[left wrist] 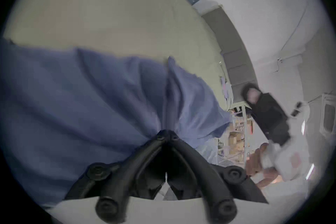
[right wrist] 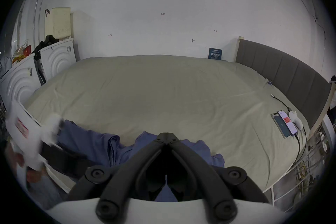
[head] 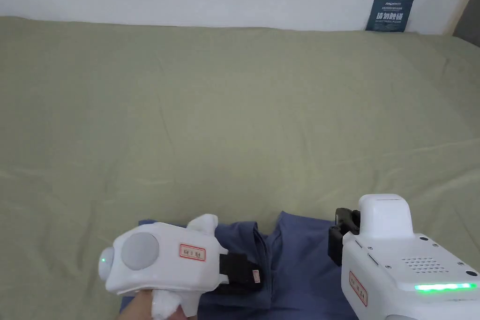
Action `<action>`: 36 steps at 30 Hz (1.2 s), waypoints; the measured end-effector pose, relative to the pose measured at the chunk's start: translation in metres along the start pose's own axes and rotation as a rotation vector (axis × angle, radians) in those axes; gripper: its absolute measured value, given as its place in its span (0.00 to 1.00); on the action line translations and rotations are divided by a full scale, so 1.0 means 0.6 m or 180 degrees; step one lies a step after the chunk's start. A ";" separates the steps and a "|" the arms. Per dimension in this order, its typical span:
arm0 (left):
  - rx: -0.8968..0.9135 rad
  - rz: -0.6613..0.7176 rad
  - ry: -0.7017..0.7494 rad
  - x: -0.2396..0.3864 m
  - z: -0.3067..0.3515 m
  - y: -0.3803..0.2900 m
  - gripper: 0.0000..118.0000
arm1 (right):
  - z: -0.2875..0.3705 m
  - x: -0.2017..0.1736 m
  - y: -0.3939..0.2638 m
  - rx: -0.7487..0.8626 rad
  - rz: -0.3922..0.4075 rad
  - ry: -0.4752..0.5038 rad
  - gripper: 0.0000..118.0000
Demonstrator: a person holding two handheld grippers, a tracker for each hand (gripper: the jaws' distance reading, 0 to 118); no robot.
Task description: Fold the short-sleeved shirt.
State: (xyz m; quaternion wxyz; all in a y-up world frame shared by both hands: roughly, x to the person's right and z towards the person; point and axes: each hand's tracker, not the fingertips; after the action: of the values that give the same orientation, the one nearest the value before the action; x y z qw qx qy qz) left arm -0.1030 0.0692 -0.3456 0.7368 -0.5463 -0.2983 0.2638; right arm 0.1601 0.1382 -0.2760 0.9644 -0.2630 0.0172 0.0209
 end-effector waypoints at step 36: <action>0.0380 0.0757 -0.0535 -0.203 0.133 0.016 0.12 | -0.008 -0.043 0.001 -0.0147 0.0150 0.0137 0.00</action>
State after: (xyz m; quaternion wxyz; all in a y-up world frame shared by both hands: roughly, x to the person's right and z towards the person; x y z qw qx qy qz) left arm -0.2451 0.0363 -0.3551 0.7040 -0.5089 -0.2760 0.4113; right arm 0.1343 0.1355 -0.2792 0.9567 -0.2851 0.0437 0.0383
